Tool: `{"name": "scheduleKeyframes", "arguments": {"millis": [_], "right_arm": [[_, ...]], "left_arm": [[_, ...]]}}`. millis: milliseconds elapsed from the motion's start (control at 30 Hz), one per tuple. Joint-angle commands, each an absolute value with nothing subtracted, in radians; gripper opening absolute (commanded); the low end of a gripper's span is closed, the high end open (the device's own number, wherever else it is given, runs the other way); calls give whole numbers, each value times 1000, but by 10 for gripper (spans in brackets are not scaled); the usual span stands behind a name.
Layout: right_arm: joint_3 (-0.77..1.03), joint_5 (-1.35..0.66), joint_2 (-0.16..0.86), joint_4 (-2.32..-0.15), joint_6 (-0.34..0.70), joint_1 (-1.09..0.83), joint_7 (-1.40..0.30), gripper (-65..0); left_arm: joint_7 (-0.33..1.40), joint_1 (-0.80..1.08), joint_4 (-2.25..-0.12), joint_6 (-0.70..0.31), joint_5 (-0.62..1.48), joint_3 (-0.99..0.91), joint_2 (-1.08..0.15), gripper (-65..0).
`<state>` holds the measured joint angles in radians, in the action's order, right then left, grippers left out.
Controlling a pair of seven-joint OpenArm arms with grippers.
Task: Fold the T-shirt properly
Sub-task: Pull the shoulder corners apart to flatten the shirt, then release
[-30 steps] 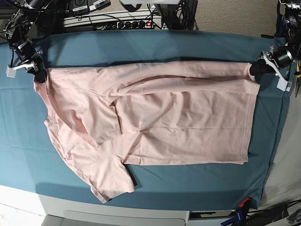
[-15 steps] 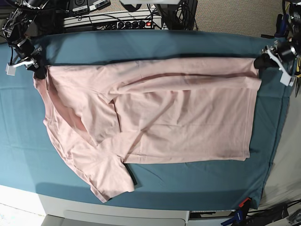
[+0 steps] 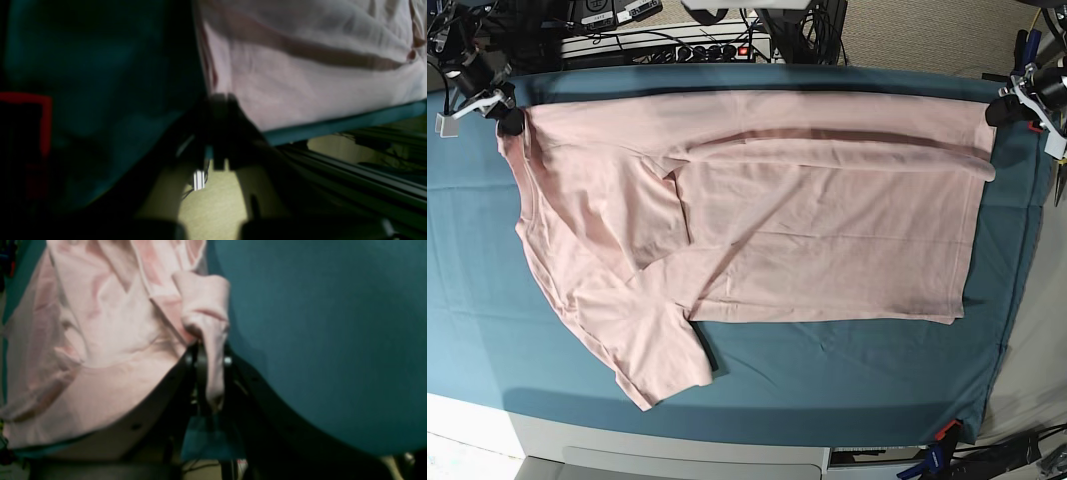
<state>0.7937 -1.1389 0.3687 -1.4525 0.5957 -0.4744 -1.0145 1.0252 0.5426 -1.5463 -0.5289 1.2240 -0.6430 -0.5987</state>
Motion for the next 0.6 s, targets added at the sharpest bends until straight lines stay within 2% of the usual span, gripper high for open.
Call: {"name": "scheduleKeyframes", "arguments": {"millis": [0,433,500,533,567], "right_arm": [[810,-1151,393,-1471,596,-493,-993,-650],[813,-1151,393,-1472,596,-546,-965,-650],[813,-1132,393,-1472,601,-546,-973,-650],[813,-1118,393,-1472,611,-546,-973,-644],[813,-1108,393,-1472,617,-546,-969,-548]], "left_arm": [[1027,553,-1559,-533,1235,-658,-620,-650],[1029,570,-1559,-537,1235,-658,-615,-650],[1027,570,-1559,-564,1225,-658,-615,-647],[1024,571,-1559,-592,1220,-658,-615,-542],[1019,571,-1559,-611,1218,-658,-615,-431]]}}
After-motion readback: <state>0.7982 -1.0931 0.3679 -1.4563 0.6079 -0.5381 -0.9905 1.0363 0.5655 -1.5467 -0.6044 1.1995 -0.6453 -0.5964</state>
